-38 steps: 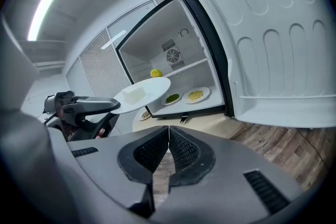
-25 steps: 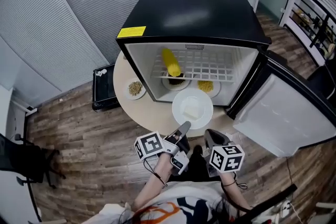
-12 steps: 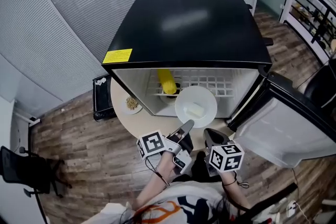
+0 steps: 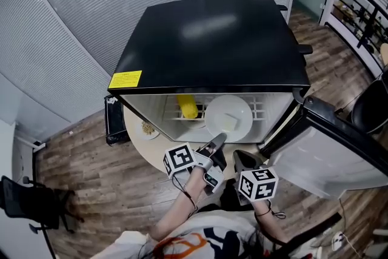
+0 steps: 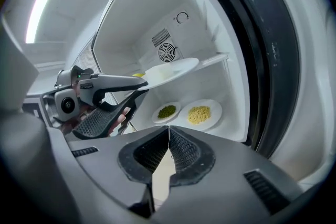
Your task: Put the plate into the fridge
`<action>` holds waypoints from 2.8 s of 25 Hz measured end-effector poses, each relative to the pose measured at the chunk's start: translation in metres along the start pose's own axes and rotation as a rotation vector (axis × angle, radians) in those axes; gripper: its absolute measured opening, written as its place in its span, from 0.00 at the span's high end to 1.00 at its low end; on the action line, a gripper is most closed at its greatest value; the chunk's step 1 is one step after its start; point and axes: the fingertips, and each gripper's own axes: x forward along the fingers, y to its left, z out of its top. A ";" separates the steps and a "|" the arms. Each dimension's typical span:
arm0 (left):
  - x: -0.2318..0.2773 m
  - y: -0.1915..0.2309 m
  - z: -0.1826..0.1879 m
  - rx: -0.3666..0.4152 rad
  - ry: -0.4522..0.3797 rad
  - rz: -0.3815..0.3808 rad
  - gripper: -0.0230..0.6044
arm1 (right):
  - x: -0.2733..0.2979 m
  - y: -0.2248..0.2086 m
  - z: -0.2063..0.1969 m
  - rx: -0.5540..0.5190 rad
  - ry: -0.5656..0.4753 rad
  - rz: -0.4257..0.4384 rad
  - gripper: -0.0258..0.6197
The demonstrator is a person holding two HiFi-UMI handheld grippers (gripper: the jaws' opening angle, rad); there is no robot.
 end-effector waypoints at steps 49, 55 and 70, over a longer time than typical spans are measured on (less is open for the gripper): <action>-0.007 -0.004 -0.001 0.233 0.029 0.012 0.43 | -0.002 0.012 -0.018 0.048 0.016 0.050 0.93; -0.044 -0.011 -0.007 0.316 -0.023 -0.011 0.51 | -0.019 0.028 -0.037 0.029 0.027 0.054 0.93; -0.126 -0.013 -0.051 0.530 -0.044 0.014 0.71 | -0.067 0.055 -0.076 0.014 0.041 0.010 0.93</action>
